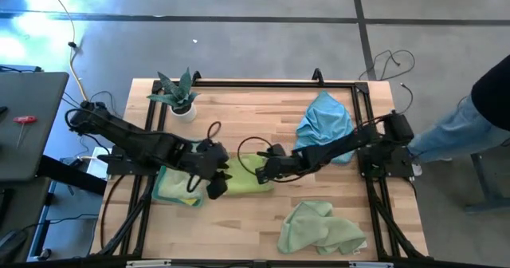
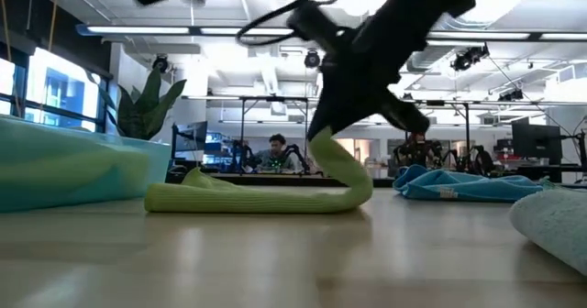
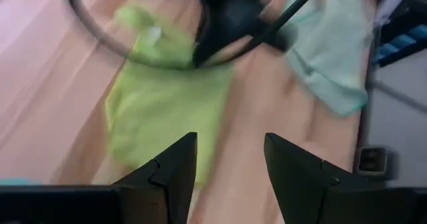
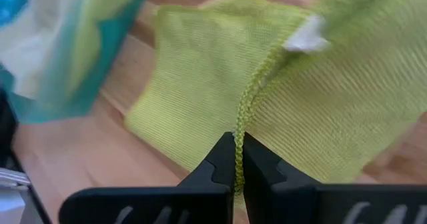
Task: Fold microfiber towels
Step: Fold the light green microfiber towel
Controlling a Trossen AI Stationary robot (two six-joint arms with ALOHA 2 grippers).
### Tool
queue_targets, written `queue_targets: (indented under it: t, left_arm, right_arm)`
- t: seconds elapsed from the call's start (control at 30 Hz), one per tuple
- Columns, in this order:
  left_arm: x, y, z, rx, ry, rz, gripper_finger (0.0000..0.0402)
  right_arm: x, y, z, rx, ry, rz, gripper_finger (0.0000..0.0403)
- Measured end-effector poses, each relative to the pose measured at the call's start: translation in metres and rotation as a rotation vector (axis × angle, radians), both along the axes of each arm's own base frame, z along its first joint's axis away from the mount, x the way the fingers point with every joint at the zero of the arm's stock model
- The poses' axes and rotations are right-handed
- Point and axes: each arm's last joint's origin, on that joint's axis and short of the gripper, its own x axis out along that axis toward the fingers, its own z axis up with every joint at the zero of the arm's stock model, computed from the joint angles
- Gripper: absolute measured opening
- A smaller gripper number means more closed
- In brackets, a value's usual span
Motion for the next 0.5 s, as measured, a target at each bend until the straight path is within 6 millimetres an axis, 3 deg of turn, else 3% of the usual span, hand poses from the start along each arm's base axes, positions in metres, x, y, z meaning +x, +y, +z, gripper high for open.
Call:
queue_targets:
  t: [0.07,0.27,0.37,0.43,0.5]
  left_arm:
    - [0.0,-0.004,0.008,-0.019,-0.057,-0.006,0.0165]
    - [-0.03,-0.003,0.012,0.011,0.053,-0.027,0.0165]
    - [-0.034,-0.007,0.02,0.007,0.008,-0.031,0.0165]
    - [-0.044,-0.006,0.015,0.041,0.087,-0.039,0.0165]
    - [-0.044,-0.009,0.023,0.027,0.026,-0.034,0.0165]
  right_arm:
    - [0.014,0.002,-0.001,-0.005,0.011,0.011,0.0]
    - [0.065,0.008,-0.005,0.018,-0.031,0.055,0.0]
    - [0.082,0.013,-0.007,0.028,-0.023,0.076,0.0]
    - [0.09,0.015,-0.008,0.034,-0.023,0.081,0.0]
    - [0.1,0.018,-0.009,0.036,-0.031,0.09,0.0]
